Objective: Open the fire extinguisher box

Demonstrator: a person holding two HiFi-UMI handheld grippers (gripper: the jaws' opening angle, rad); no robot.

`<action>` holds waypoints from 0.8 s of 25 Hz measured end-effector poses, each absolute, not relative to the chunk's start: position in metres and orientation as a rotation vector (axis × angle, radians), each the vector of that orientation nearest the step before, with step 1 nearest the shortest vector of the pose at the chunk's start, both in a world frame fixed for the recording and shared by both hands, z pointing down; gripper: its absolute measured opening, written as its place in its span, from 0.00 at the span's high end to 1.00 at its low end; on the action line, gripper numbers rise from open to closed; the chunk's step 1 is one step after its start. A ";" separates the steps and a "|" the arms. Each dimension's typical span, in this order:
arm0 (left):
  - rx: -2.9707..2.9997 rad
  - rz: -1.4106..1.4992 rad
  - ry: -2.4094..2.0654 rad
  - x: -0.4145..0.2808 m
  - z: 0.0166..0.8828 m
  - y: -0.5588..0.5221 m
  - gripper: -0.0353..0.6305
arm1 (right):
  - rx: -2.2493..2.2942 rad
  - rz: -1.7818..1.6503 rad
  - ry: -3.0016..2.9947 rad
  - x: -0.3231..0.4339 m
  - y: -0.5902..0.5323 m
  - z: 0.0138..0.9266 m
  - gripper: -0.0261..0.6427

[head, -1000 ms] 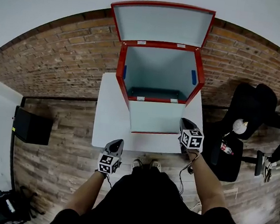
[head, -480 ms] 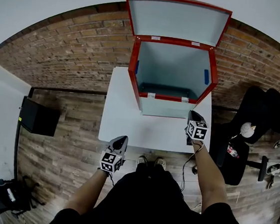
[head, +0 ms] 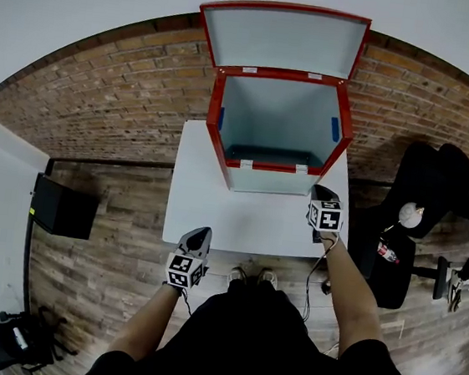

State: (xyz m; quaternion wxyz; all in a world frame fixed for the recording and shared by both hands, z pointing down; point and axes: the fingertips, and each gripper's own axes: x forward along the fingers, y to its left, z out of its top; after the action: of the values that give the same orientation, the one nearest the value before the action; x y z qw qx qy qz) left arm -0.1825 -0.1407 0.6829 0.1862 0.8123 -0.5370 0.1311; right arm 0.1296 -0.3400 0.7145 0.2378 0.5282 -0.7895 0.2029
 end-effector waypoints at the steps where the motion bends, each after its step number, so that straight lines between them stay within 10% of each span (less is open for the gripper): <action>1: 2.294 0.368 -1.515 -0.181 0.680 -0.143 0.87 | 1.459 0.555 -2.166 0.133 -0.337 0.708 0.93; 20: 2.713 0.009 -1.485 -0.092 0.445 -0.202 0.88 | 1.446 0.106 -2.688 0.085 -0.244 0.439 0.93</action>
State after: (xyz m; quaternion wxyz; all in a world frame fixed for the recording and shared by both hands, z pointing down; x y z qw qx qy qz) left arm -0.0918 -0.2024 0.4446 0.0242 0.8769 -0.4800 0.0030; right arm 0.0852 -0.2445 0.4387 0.0436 0.4731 -0.8793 0.0347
